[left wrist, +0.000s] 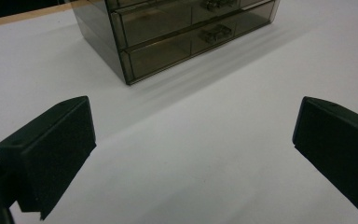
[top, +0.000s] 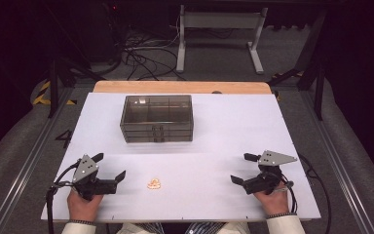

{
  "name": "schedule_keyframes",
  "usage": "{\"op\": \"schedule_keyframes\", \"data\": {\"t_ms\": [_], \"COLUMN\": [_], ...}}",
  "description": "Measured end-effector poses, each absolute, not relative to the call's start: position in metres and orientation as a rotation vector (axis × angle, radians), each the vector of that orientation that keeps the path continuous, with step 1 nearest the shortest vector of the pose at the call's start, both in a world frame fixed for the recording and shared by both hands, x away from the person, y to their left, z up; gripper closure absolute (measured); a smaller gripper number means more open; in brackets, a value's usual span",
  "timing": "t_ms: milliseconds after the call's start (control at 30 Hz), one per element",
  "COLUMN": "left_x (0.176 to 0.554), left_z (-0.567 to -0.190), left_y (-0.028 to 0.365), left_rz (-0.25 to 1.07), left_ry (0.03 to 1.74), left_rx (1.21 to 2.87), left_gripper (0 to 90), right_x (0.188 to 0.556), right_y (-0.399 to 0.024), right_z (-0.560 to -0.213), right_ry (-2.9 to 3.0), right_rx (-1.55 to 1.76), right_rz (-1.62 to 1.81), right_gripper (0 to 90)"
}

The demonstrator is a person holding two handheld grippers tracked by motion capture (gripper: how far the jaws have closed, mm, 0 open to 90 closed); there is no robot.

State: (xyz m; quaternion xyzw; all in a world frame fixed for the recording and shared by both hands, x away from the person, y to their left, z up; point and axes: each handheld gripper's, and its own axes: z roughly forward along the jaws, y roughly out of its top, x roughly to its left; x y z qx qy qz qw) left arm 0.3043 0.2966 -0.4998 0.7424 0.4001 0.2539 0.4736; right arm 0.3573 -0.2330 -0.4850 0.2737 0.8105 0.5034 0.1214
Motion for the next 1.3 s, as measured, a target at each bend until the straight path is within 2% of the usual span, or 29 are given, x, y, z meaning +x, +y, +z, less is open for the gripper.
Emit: {"op": "schedule_keyframes", "data": {"t_ms": [967, 1100, 1300], "left_x": [0.305, 0.312, 0.316], "left_z": [-0.499, -0.501, -0.498], "left_y": [0.296, 0.298, 0.297], "left_rz": [0.608, 0.507, 0.498], "left_ry": [0.962, 0.954, 0.963], "left_rx": [1.823, 1.837, 1.844], "left_gripper": [0.1, 0.1, 0.1], "right_x": [0.357, 0.358, 0.357], "right_y": [-0.232, -0.231, -0.23], "right_z": [-0.486, -0.486, -0.487], "right_ry": [2.371, 2.377, 2.385], "right_rx": [0.796, 0.797, 0.801], "right_rz": [1.467, 1.462, 1.456], "right_gripper": [0.0, 0.1, 0.1]}}
